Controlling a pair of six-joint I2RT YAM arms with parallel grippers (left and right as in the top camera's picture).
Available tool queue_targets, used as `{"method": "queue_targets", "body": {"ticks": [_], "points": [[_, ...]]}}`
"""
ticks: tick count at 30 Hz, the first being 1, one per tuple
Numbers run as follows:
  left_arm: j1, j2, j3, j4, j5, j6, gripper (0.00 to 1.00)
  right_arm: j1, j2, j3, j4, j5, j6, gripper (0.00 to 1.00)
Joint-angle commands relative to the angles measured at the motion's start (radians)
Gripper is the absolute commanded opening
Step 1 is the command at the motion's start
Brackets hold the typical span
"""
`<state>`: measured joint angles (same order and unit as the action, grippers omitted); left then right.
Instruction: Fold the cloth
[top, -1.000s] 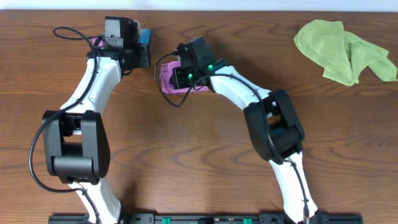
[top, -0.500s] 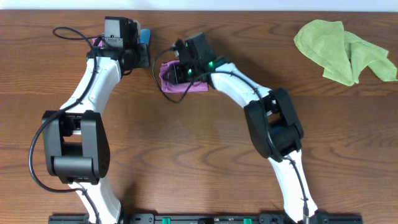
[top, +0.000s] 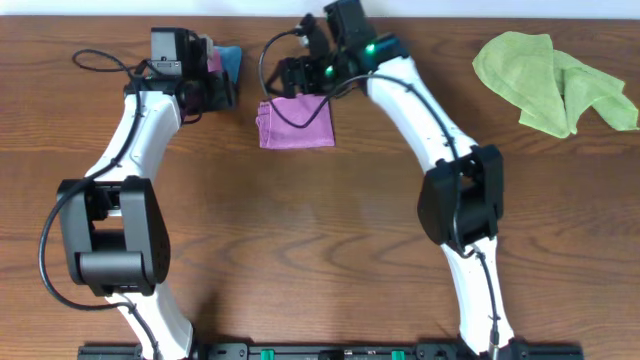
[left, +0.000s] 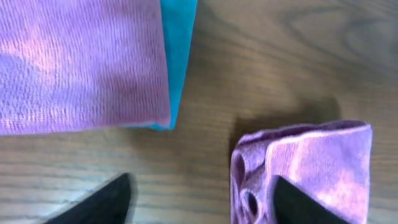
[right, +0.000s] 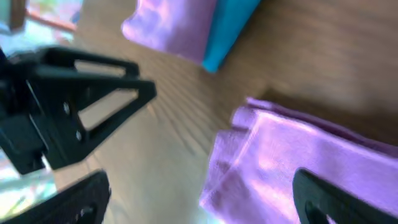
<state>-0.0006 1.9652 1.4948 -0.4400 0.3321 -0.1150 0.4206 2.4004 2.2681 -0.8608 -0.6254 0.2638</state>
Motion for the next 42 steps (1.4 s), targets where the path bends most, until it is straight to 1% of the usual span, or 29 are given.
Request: {"method": "queue_targets", "body": {"ticks": [1,4,8,11,14,18,22,26,31,34,38,42], "points": [[0.000,-0.007,0.011,-0.036,0.076,0.003,0.97,-0.042,0.012,0.124,-0.137,0.163,-0.132,0.96],[-0.003,-0.007,0.009,-0.077,0.139,0.003,0.95,-0.069,0.012,0.241,-0.323,0.309,-0.200,0.97],[-0.005,-0.007,-0.012,-0.099,0.247,0.003,0.95,-0.101,0.012,0.371,-0.509,0.471,-0.245,0.96],[-0.010,-0.007,-0.039,-0.111,0.297,0.003,0.95,-0.125,0.008,0.455,-0.621,0.532,-0.269,0.94],[-0.022,-0.007,-0.066,-0.143,0.323,0.003,0.96,-0.158,-0.039,0.463,-0.647,0.536,-0.269,0.91],[-0.061,-0.007,-0.069,-0.226,0.311,0.030,0.95,-0.203,-0.140,0.459,-0.665,0.577,-0.270,0.91],[-0.109,-0.008,-0.069,-0.242,0.301,0.030,0.95,-0.256,-0.271,0.405,-0.665,0.576,-0.281,0.92],[-0.135,-0.010,-0.069,-0.240,0.260,0.012,0.95,-0.308,-0.457,0.208,-0.612,0.576,-0.296,0.92],[-0.136,-0.011,-0.069,-0.244,0.262,0.002,0.96,-0.374,-0.766,-0.186,-0.460,0.557,-0.320,0.96],[-0.137,-0.014,-0.069,-0.248,0.261,0.002,0.95,-0.381,-0.949,-0.398,-0.368,0.558,-0.358,0.99],[-0.137,-0.031,-0.070,-0.256,0.253,0.011,0.96,-0.380,-1.197,-0.650,-0.266,0.584,-0.396,0.99],[-0.135,-0.063,-0.070,-0.272,0.184,0.015,0.95,-0.380,-1.463,-0.890,-0.191,0.649,-0.395,0.99]]}}
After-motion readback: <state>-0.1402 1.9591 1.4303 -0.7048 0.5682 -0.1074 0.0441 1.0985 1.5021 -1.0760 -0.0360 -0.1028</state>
